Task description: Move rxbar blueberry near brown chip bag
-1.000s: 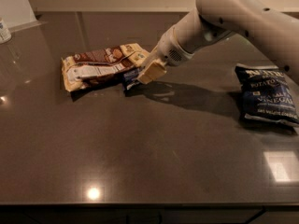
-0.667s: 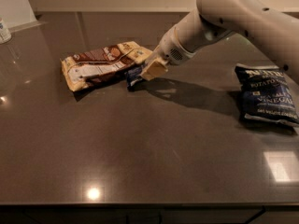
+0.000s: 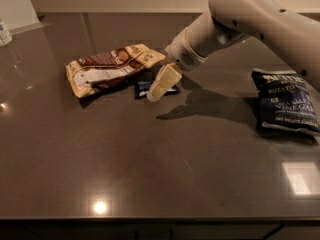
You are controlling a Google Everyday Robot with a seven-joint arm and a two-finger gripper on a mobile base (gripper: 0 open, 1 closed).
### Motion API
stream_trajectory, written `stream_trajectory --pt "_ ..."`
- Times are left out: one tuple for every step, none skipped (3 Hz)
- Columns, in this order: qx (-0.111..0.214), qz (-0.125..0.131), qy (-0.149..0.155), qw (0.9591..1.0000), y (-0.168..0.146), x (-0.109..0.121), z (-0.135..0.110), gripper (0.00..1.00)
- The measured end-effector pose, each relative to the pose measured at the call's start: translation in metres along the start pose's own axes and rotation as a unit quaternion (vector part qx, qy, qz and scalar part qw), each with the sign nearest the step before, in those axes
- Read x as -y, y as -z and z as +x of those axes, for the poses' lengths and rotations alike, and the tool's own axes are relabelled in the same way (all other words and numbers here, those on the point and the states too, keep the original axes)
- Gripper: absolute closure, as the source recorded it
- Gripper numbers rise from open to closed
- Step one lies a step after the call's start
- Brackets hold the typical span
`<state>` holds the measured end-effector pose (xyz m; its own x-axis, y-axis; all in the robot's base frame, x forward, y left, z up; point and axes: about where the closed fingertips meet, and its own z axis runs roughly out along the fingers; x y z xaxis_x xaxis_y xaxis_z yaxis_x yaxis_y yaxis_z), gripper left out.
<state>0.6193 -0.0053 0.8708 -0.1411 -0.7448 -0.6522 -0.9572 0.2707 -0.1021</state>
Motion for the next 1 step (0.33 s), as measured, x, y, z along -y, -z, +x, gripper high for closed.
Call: stream_trajectory --pt "0.000 0.000 0.000 1.0000 -0.0001 0.0000 0.0000 0.00"
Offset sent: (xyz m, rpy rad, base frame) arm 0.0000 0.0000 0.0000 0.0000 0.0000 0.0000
